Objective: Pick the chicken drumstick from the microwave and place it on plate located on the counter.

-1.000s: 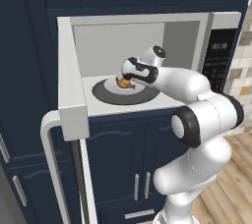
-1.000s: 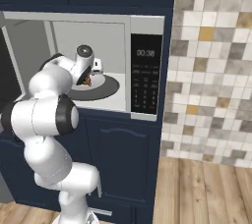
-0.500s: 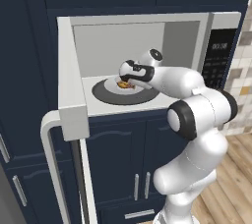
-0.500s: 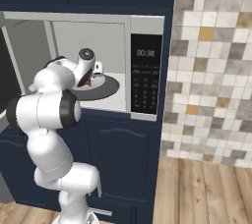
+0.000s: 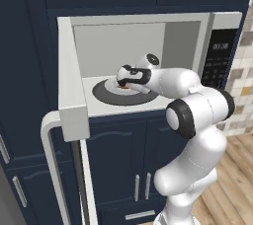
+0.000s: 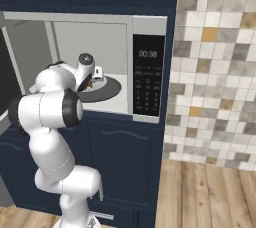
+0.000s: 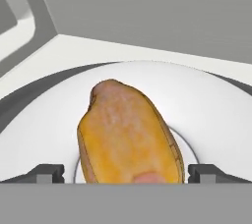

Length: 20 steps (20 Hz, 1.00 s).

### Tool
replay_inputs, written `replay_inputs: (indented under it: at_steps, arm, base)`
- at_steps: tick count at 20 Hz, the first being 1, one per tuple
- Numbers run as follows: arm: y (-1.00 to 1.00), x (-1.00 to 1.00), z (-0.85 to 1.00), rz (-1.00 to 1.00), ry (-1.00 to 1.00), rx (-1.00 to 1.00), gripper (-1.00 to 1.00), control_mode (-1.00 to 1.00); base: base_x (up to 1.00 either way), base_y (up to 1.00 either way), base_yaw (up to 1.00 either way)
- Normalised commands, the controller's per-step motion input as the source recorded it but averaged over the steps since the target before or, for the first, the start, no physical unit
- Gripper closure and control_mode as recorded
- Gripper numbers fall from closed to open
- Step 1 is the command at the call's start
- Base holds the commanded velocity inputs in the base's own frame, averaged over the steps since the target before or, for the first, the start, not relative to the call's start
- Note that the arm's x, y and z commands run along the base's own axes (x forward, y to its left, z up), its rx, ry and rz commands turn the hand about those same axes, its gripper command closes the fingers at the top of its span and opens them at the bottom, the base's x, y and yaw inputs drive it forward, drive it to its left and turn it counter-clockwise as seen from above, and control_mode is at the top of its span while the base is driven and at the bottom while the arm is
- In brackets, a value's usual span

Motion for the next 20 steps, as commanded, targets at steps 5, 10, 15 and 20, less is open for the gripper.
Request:
replay_inputs:
  at_steps: [5, 10, 15, 20]
  arm:
    - [0.03, 0.25, -0.06, 0.0, 0.0, 0.0, -1.0, -1.0]
    - [0.03, 0.12, -0.09, 0.0, 0.0, 0.0, -1.0, -1.0]
    - [0.0, 0.0, -0.06, 0.0, 0.0, 0.0, -1.0, -1.0]
    - [0.0, 0.0, 0.0, 0.0, 0.0, 0.0, -1.0, -1.0]
  base:
    - [0.0, 0.0, 0.0]
    - [0.0, 0.0, 0.0]
    - [0.0, 0.0, 0.0]
    - [0.0, 0.0, 0.0]
